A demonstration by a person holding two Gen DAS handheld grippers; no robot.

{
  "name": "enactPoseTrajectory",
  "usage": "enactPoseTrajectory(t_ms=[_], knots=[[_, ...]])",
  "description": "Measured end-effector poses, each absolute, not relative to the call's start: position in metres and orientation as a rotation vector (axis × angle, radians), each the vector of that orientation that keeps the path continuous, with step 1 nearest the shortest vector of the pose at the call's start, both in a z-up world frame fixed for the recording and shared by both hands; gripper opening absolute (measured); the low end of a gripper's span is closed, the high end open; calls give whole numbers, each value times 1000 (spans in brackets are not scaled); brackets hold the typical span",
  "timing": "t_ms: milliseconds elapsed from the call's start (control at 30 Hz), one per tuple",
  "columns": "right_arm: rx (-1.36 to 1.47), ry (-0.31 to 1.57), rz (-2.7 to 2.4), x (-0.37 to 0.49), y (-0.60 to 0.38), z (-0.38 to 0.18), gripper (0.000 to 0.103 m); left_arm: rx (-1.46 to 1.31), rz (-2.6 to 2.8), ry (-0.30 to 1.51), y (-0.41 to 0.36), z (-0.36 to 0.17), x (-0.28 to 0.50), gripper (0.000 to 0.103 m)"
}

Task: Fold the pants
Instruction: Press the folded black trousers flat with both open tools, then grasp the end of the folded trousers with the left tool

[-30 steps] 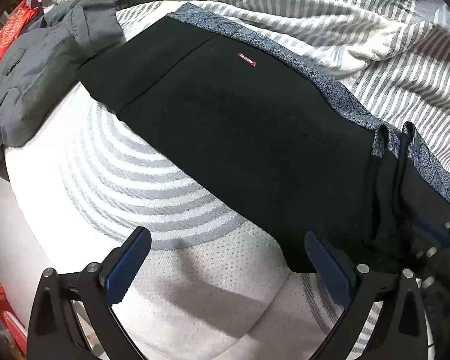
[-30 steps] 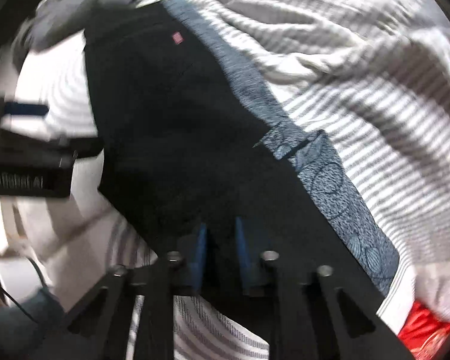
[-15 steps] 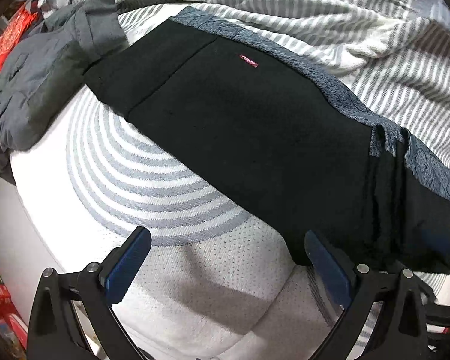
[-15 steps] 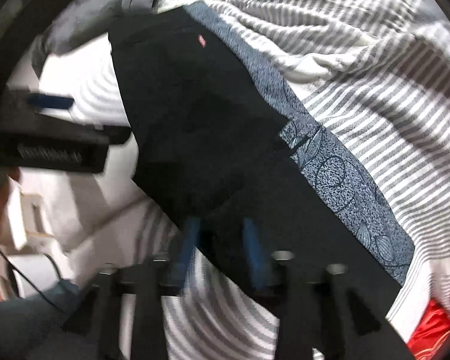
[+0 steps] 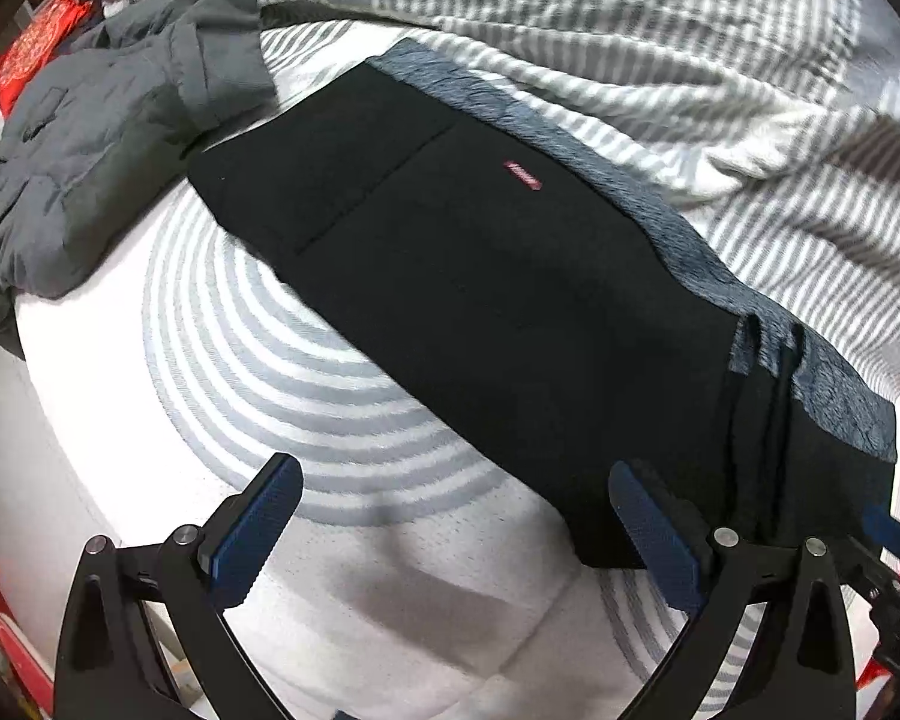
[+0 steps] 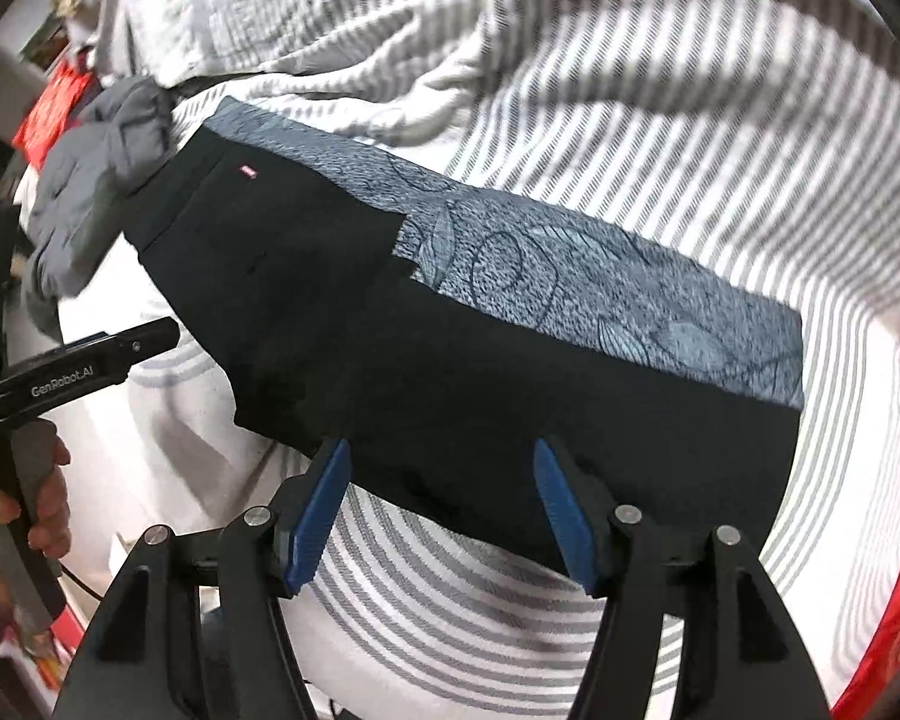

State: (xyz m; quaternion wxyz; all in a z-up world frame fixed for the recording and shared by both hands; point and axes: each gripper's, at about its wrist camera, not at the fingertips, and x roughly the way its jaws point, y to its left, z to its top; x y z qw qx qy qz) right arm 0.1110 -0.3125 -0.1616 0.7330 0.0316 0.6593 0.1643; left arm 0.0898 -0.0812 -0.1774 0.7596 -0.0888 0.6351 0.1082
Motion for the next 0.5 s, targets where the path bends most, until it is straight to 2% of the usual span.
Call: enactPoseTrajectory(t_ms=[267,500], knots=[[98,1466,298,107,-282,-166,68,-329,221,1354,-16,-184,104,103],[160,1487,301,115,-231,-169,68,-614,200,1260,72,-188,127,103]])
